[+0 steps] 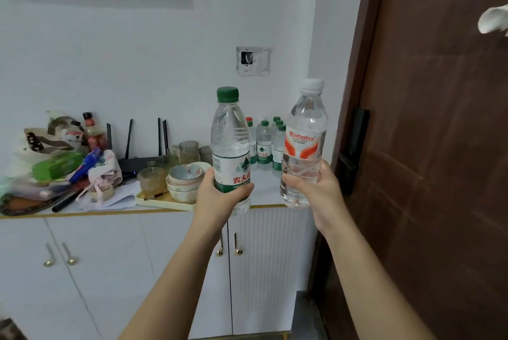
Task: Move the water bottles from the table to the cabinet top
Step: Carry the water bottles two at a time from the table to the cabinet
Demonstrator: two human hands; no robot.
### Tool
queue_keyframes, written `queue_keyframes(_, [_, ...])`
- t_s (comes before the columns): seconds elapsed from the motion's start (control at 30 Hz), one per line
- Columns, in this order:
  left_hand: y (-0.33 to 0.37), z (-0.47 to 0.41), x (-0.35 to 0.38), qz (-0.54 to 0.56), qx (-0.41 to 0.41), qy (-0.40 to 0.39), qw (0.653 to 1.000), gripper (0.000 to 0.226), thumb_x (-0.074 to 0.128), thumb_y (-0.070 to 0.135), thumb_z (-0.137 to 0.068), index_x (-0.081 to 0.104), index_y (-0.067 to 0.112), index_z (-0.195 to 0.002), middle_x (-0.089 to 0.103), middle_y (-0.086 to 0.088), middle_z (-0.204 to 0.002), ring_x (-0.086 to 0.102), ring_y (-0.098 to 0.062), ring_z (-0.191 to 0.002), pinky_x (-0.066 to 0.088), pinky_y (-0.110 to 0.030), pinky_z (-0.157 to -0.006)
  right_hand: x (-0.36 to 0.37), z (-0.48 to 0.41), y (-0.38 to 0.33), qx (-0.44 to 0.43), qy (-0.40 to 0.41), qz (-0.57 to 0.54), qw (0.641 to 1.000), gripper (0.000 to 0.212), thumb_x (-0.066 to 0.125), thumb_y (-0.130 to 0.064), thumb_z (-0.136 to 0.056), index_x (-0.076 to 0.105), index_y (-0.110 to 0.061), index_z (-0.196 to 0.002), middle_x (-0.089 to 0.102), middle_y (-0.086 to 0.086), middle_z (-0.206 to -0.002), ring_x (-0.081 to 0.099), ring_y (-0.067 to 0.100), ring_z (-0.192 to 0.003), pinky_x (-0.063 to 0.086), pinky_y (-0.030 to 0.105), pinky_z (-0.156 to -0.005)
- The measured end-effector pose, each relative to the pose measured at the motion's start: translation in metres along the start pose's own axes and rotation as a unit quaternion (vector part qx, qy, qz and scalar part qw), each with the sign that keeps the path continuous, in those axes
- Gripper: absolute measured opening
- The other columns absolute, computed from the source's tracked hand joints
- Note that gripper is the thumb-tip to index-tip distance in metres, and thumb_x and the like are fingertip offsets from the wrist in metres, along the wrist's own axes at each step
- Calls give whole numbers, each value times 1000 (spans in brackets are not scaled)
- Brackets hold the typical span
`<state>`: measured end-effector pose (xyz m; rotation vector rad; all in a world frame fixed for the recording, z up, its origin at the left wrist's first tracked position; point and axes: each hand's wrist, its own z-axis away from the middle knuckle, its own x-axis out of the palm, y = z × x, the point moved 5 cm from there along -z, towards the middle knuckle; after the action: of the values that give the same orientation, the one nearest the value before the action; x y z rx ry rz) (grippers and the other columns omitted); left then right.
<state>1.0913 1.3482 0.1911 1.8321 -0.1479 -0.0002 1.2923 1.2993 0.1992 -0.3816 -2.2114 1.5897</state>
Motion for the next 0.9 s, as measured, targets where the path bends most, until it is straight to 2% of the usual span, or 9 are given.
queue_keyframes(0.17, [-36,-58,13,-9,2,-10,1000,57,83,6,-69,55,15,-118,68,0,-104,66,-14,-95,54,-22,-71,18,-47,39,8,15,5,1000,57,82,-1,-72,58,-18,-121,72,-2,-107,71,11,-95,56,23,-79])
queue_keyframes(0.23, [-50,-86,18,-17,11,-18,1000,54,82,5,-70,54,18,-114,67,2,-102,65,-12,-93,55,-26,-74,27,-70,54,7,9,17,1000,55,81,-3,-73,58,-20,-120,72,-5,-107,69,7,-95,53,15,-73])
queue_keyframes(0.3, [-66,-116,24,-18,19,-25,999,51,81,3,-71,53,21,-109,66,2,-101,64,-11,-93,55,-27,-76,36,-97,72,6,6,29,1000,55,81,-5,-74,57,-22,-121,71,-5,-108,69,8,-97,52,16,-73])
queue_keyframes(0.47, [-105,-193,37,-18,27,-54,998,50,74,-6,-75,50,29,-101,64,1,-97,62,-8,-86,53,-17,-66,54,-169,123,15,30,63,997,62,84,-6,-71,54,-23,-123,70,-4,-112,68,10,-99,55,21,-78])
queue_keyframes(0.57, [-135,-230,43,-25,1,-78,997,44,72,-4,-77,52,22,-106,65,-3,-98,62,-11,-86,53,-23,-68,62,-200,153,25,44,84,995,62,85,-7,-69,55,-27,-119,68,-10,-110,67,4,-99,52,15,-77])
queue_keyframes(0.63, [-158,-252,46,-36,-11,-85,996,44,74,1,-76,53,15,-111,66,-7,-100,64,-18,-92,55,-31,-74,64,-216,176,39,56,93,993,64,87,-8,-67,55,-26,-120,69,-9,-112,67,6,-100,53,21,-83])
queue_keyframes(0.73, [-194,-276,49,-49,-43,-84,994,50,77,5,-73,52,18,-114,66,-4,-103,65,-18,-96,57,-39,-80,63,-232,210,64,66,108,990,64,87,-8,-67,54,-31,-117,68,-10,-112,66,3,-100,53,25,-88])
queue_keyframes(0.8, [-212,-285,49,-53,-60,-85,993,51,78,6,-73,51,18,-116,66,-4,-105,65,-17,-97,57,-38,-81,61,-238,226,81,67,116,988,62,87,-6,-67,53,-33,-112,67,-12,-112,65,0,-99,51,23,-88])
queue_keyframes(0.9, [-235,-294,51,-56,-79,-88,991,52,78,6,-73,51,17,-116,65,-4,-106,65,-15,-97,56,-29,-78,61,-248,245,110,51,119,985,66,85,-4,-69,50,-29,-118,65,-11,-113,63,1,-102,51,20,-85])
